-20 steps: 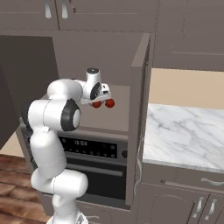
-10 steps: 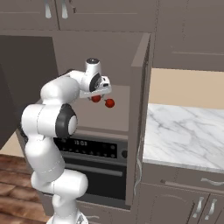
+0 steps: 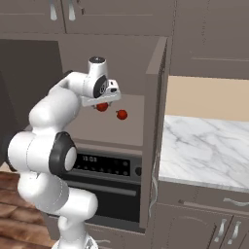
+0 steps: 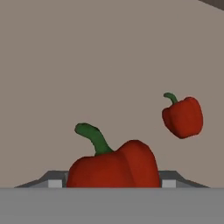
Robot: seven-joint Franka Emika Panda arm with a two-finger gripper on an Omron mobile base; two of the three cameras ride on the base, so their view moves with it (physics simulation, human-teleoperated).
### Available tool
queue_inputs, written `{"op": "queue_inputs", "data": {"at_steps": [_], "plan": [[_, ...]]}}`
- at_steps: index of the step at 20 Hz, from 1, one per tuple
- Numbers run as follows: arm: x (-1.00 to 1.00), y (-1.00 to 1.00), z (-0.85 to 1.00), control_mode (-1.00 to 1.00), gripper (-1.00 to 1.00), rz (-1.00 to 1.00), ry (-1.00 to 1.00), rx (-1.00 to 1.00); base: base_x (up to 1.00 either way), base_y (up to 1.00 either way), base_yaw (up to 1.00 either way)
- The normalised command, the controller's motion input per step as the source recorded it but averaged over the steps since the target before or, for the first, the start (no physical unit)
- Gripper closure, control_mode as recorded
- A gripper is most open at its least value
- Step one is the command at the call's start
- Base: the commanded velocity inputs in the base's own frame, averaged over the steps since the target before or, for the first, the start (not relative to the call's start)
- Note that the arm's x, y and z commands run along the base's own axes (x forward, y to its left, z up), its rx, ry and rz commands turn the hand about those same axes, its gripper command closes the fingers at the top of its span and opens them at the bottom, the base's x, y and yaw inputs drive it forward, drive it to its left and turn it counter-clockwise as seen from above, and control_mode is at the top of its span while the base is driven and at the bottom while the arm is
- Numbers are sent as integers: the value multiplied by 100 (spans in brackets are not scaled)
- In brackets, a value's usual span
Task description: Pick the bell peppers from the cabinet and place them in one bowl. Pick the tangerine from the sink and place it in the other bowl.
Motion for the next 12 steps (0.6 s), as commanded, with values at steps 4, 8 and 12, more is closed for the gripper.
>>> {"op": "queue_inputs", "data": {"at_steps": [4,8,12], "plan": [[-67,0,20,-100,100,0,0,0,0,0,0],[-81,-4,2,-100,100,0,-6,0,0,0,0],[-81,-4,2,-100,100,0,-6,0,0,0,0]]}}
